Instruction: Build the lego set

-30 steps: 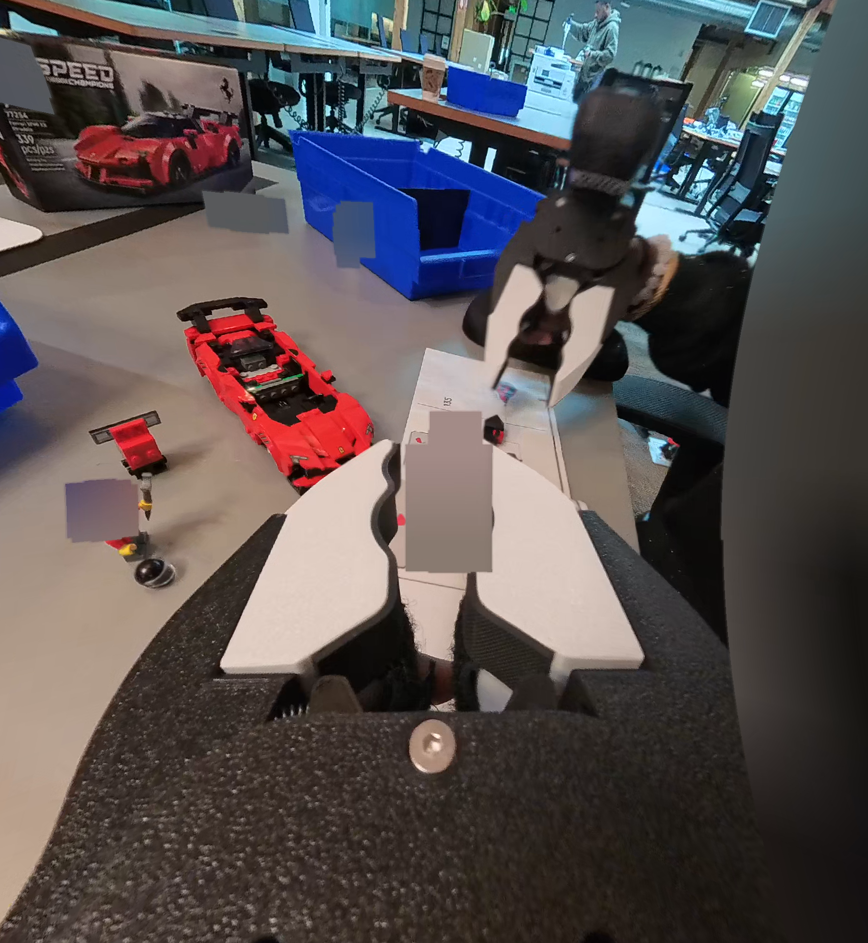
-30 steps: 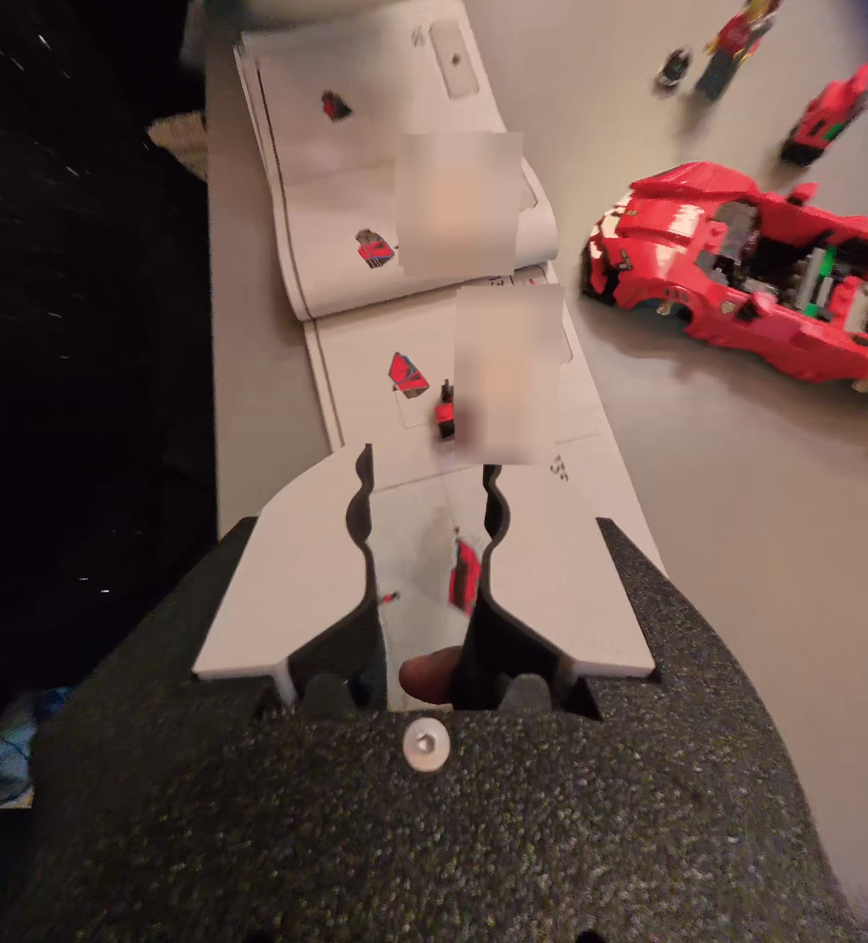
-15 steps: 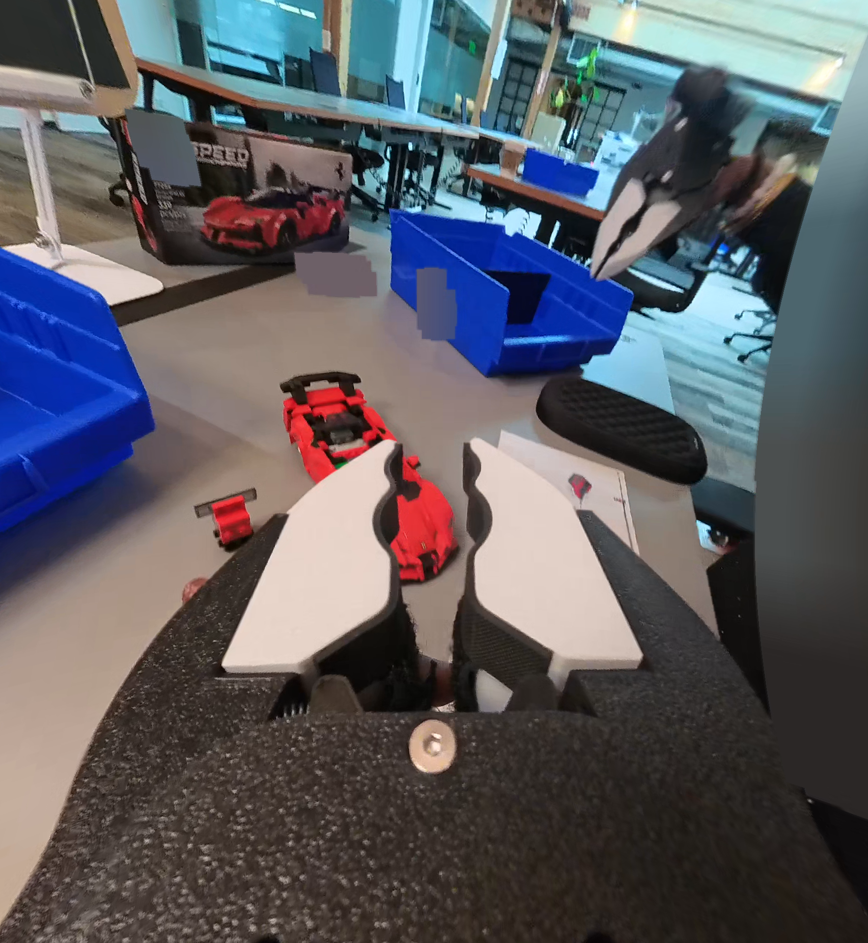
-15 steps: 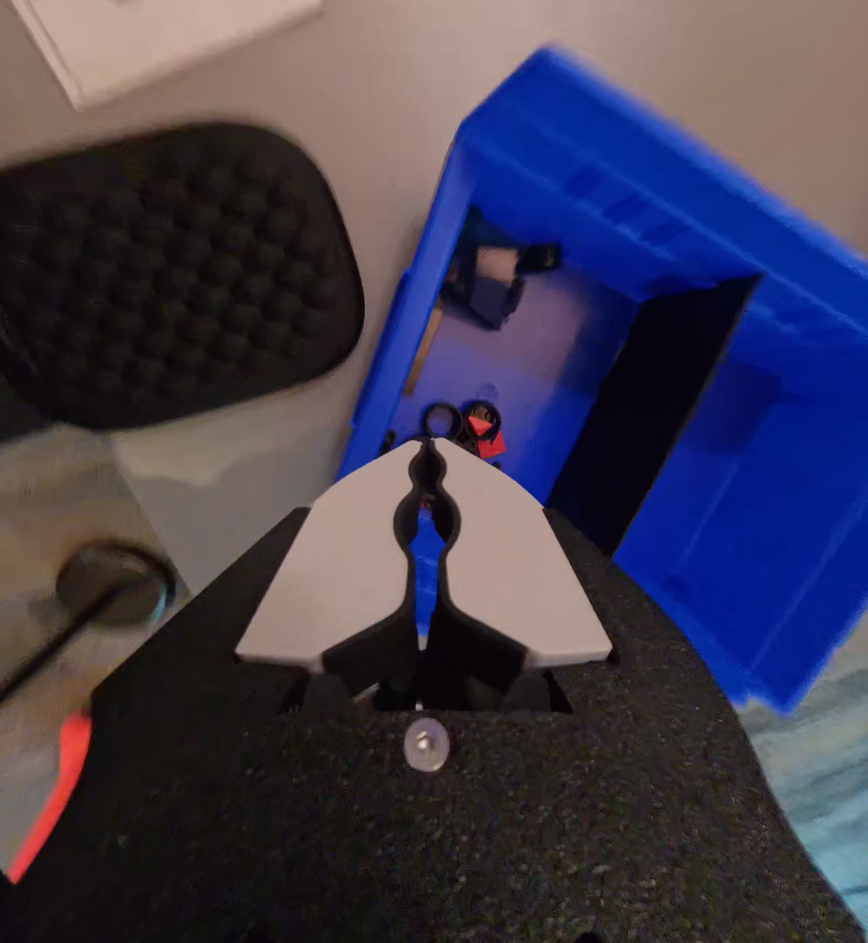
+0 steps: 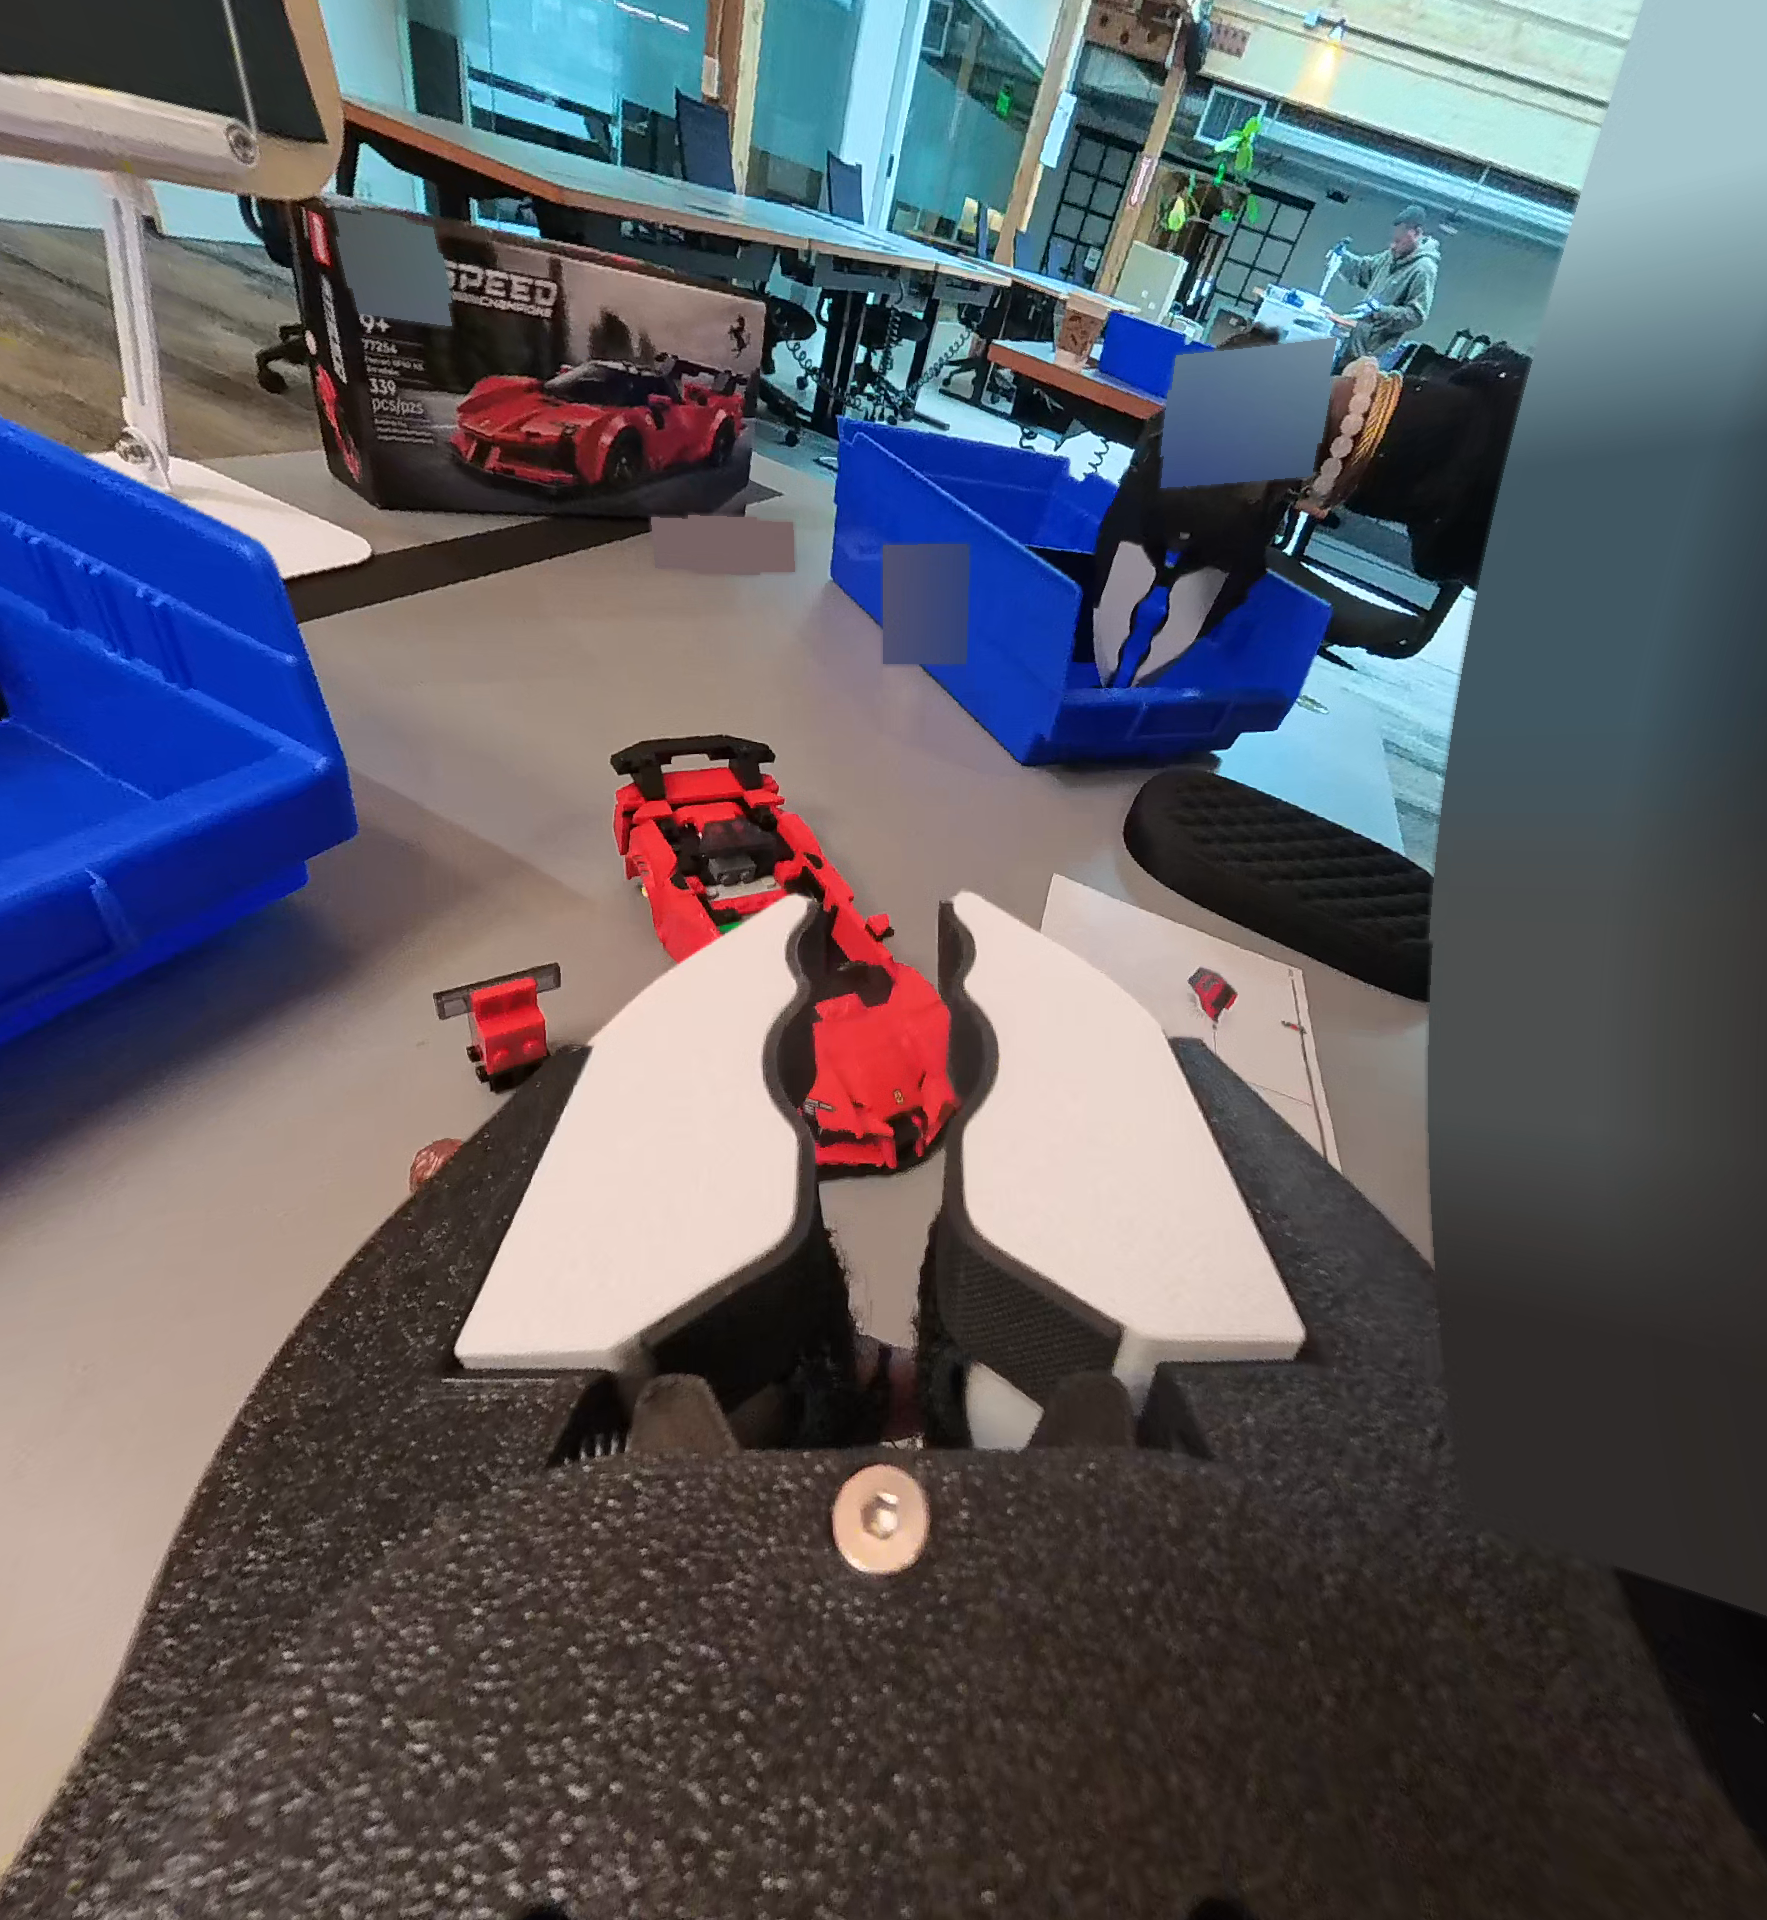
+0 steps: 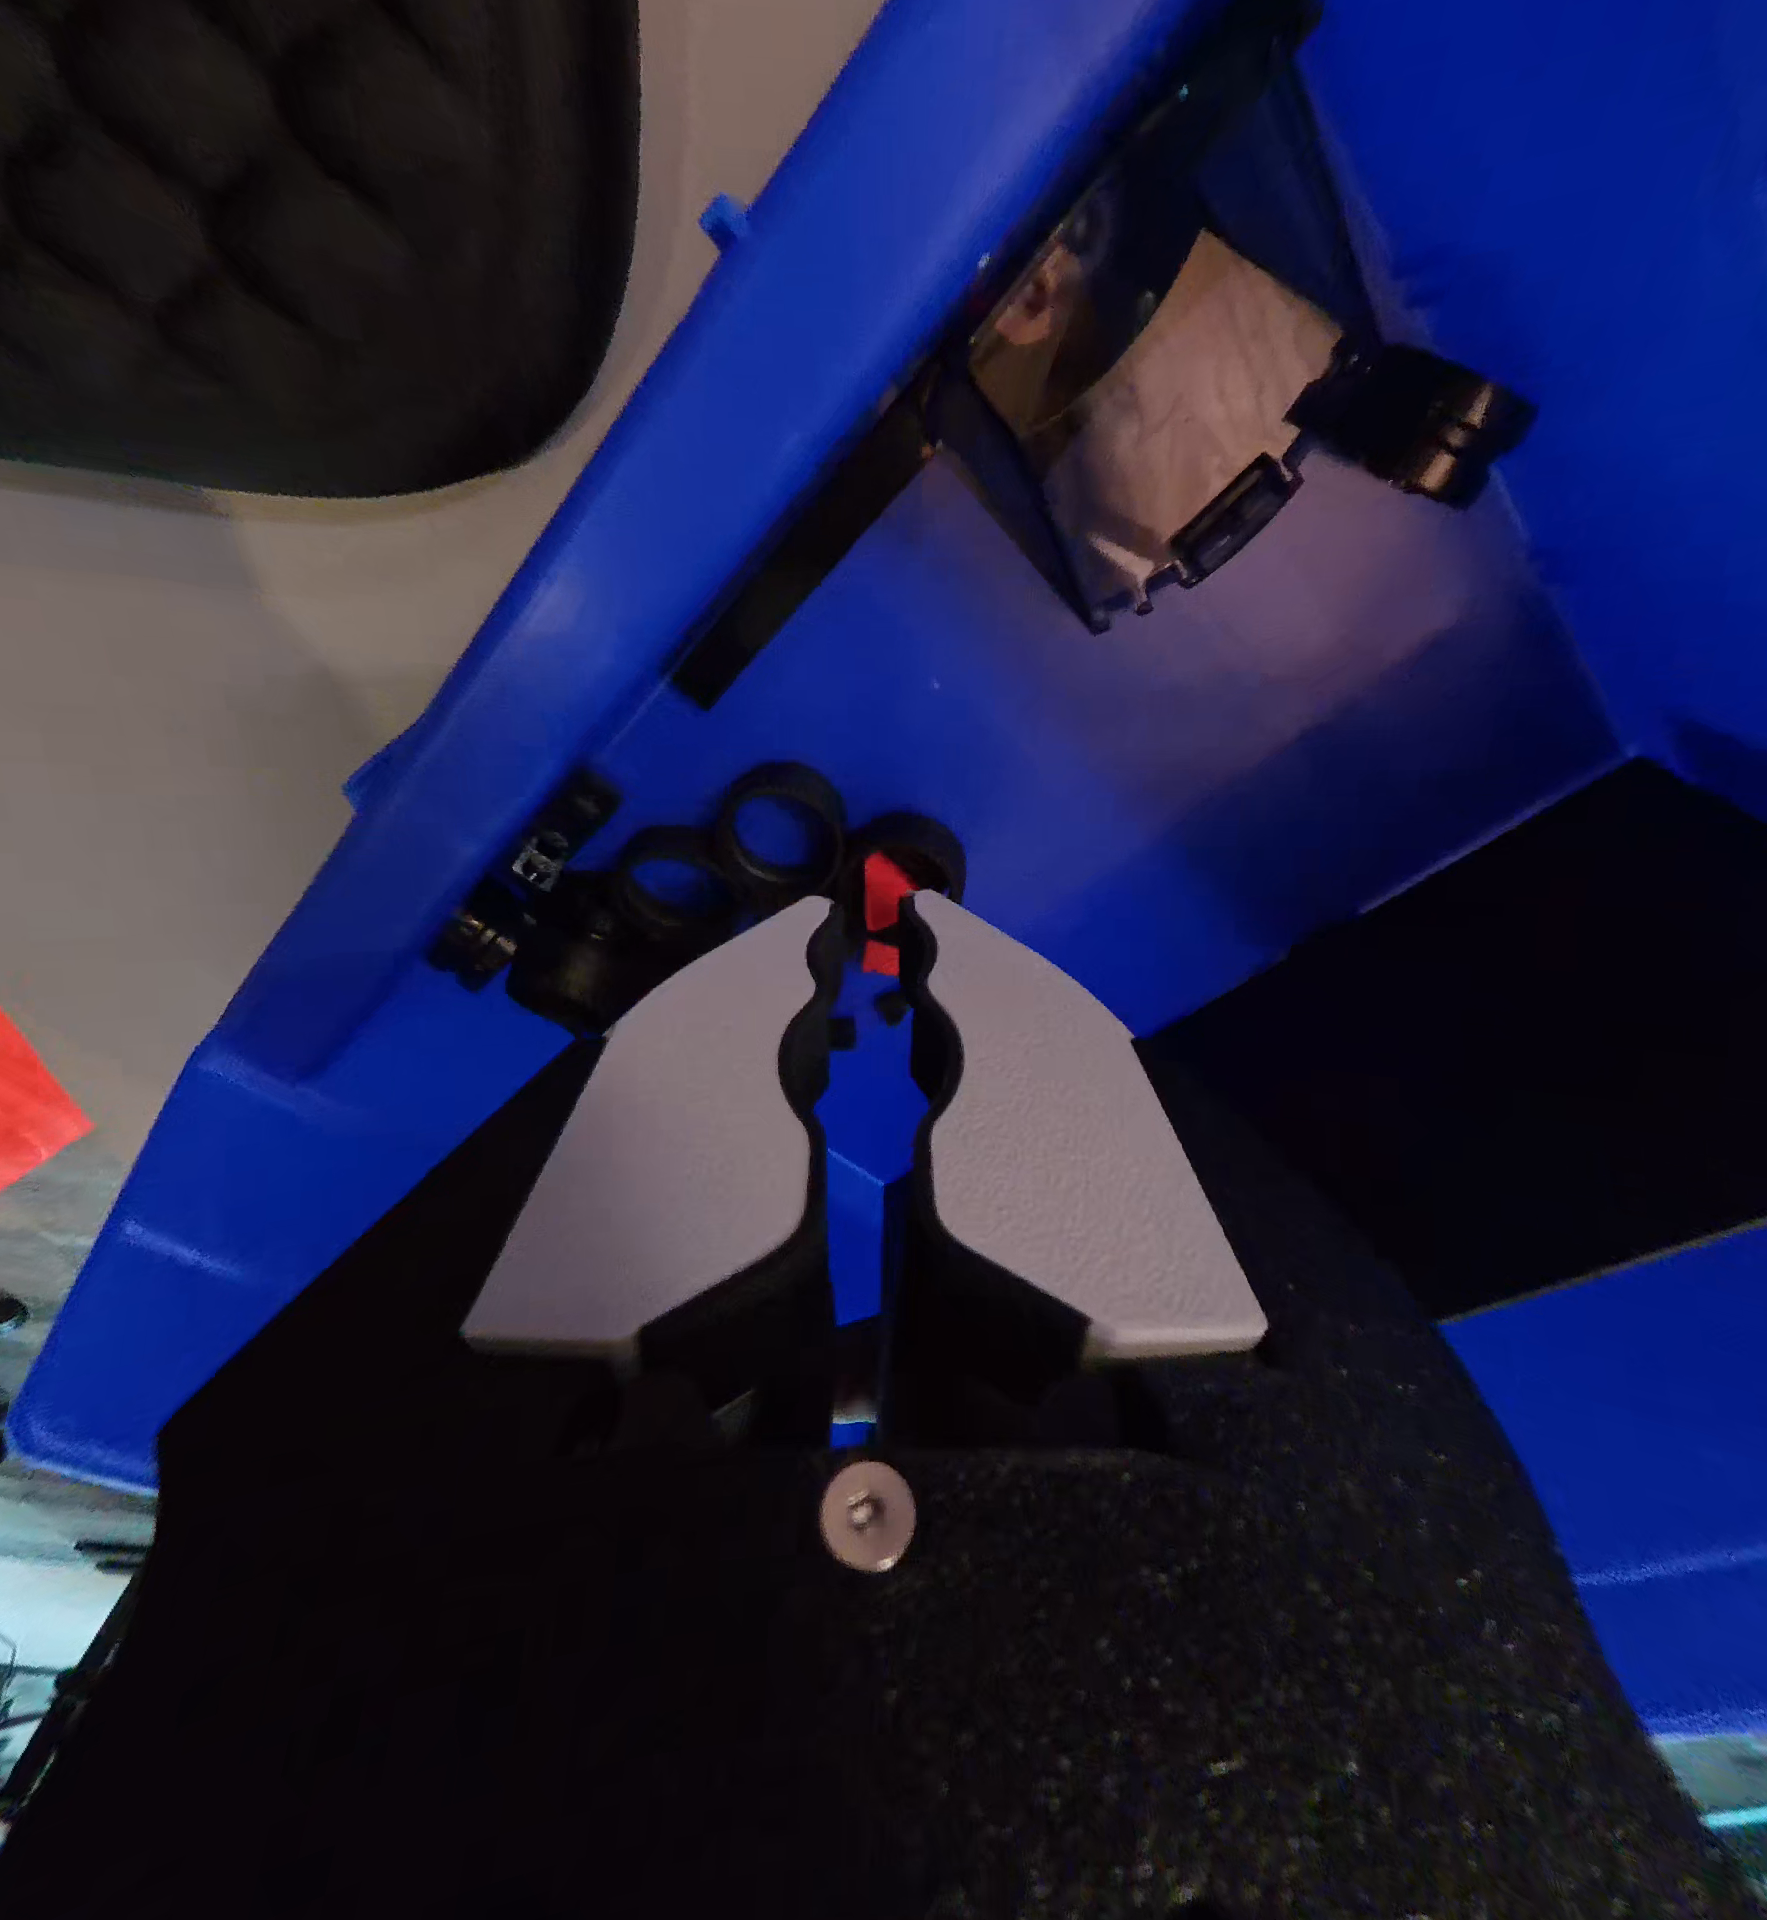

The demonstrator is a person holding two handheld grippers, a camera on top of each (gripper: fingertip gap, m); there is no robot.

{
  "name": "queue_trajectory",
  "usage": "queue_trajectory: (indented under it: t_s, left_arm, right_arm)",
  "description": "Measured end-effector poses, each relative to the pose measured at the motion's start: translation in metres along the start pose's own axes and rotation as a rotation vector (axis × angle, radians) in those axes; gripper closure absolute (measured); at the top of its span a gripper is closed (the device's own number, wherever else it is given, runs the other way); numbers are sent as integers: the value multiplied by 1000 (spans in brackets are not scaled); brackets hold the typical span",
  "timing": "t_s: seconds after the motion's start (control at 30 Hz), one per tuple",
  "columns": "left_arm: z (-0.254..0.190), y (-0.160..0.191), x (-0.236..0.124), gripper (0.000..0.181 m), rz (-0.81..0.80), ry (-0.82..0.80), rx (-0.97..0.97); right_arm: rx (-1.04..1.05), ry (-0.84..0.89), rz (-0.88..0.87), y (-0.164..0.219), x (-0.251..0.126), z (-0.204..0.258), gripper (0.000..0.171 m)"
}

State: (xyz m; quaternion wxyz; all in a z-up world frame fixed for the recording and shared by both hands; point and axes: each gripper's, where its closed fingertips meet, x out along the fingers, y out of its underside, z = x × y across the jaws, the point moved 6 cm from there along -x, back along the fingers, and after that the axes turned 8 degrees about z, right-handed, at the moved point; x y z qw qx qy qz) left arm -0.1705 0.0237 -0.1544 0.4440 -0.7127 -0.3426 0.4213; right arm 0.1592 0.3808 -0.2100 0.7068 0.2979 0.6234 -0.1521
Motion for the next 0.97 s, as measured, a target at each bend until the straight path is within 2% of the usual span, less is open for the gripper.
queue_trajectory:
  t_s: [0.4, 0.5, 0.6, 0.7, 0.87, 0.97]
  left_arm:
    - [2, 4, 0, 161, 9, 18, 2]
    - [-1, 2, -1, 161, 5, 23, 6]
    - [-5, 0, -3, 161, 2, 25, 24]
    - [-10, -3, -4, 161, -9, 36, 40]
    - [-25, -6, -2, 161, -20, 73, 76]
    - [-38, -9, 2, 161, -29, 98, 118]
  right_arm:
    - [13, -30, 20, 1, 9, -4, 170]
    - [62, -44, -29, 5, 2, -5, 169]
    - [173, -52, -159, 12, -18, -5, 170]
    - [307, -66, -371, 19, -46, -3, 170]
    - [559, -177, -913, 22, -99, 3, 170]
    - [535, -256, -1388, 7, -143, 14, 170]
